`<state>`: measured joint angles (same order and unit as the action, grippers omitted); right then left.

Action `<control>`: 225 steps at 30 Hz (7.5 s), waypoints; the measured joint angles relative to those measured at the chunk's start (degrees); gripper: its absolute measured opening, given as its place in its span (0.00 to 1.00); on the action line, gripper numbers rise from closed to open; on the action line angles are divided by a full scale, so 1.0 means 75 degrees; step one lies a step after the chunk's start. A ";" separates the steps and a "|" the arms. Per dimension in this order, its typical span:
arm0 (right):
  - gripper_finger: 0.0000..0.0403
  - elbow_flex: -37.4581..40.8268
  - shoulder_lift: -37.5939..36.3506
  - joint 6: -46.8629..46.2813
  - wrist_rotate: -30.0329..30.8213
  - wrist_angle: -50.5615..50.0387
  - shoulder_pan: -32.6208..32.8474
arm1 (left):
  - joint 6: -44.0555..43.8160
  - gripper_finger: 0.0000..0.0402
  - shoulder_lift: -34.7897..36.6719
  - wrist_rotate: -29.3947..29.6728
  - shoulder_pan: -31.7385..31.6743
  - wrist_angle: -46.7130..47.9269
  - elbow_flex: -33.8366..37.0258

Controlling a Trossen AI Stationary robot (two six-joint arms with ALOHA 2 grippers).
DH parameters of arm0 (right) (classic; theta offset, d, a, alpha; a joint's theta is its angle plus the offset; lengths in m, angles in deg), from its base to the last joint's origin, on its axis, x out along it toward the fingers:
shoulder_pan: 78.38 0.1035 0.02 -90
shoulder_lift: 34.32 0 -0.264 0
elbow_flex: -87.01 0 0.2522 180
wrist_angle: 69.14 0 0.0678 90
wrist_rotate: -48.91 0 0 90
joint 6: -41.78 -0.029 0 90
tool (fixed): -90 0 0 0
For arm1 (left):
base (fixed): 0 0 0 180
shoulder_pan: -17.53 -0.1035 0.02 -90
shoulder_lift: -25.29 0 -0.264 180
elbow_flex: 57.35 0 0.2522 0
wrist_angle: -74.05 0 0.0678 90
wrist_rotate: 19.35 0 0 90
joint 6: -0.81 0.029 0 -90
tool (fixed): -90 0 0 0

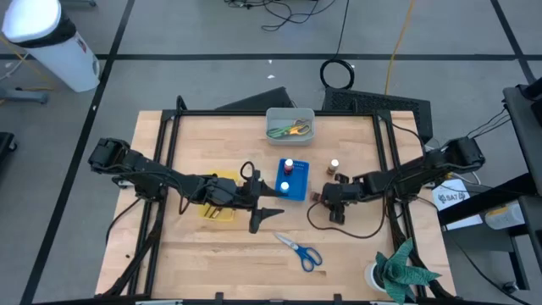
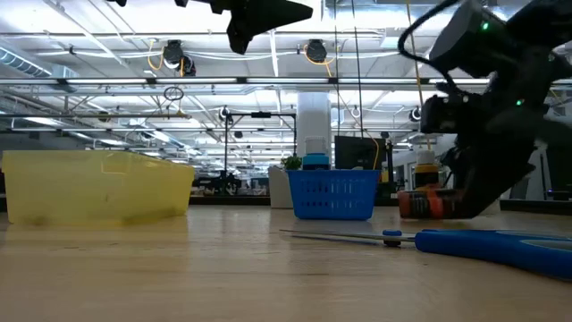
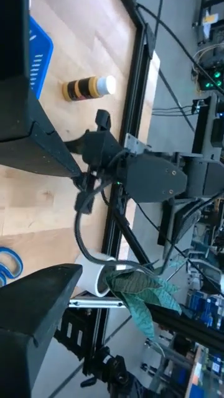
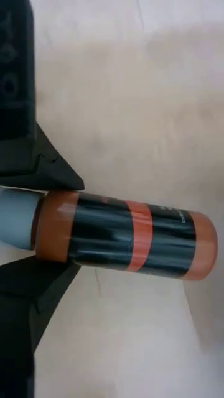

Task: Pick & Place Paint Supplies
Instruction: Put the orange paint bottle into the blue bin, then put the yellow paint bottle into the blue bin

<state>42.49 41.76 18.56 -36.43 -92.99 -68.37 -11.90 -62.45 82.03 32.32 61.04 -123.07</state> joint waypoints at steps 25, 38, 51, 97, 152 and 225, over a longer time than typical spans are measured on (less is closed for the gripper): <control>0.32 -0.5051 0.2121 0.0397 -0.0035 -0.2684 0.2445 | -0.0329 0.69 -0.3233 -0.1206 0.0576 0.2866 -0.3164; 0.32 -0.5340 0.1887 0.0589 0.0013 -0.2798 0.2530 | -0.0437 0.55 -0.3480 -0.1594 0.0467 0.3324 -0.3407; 0.32 -0.5340 0.2091 0.0387 -0.0025 -0.2923 0.2533 | -0.0458 0.35 -0.3480 -0.1868 0.0397 0.3067 -0.3398; 0.35 -0.2079 -0.1446 0.0555 0.1735 0.1796 0.2457 | -0.0195 0.31 -0.3471 -0.2478 -0.0272 -0.4963 -0.0350; 0.26 -0.5576 0.1911 0.2587 -0.0296 -0.4282 -0.2541 | -0.0116 0.84 0.0493 -0.3252 -0.1344 0.1607 -0.0338; 0.55 -0.3632 0.0042 0.2247 -0.0439 -0.5476 -0.4129 | -0.0137 0.78 0.0484 -0.2844 -0.1204 0.1772 -0.0338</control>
<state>15.25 42.08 35.41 -39.72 -134.06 -99.33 -12.92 -58.82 60.70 23.29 74.33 -125.61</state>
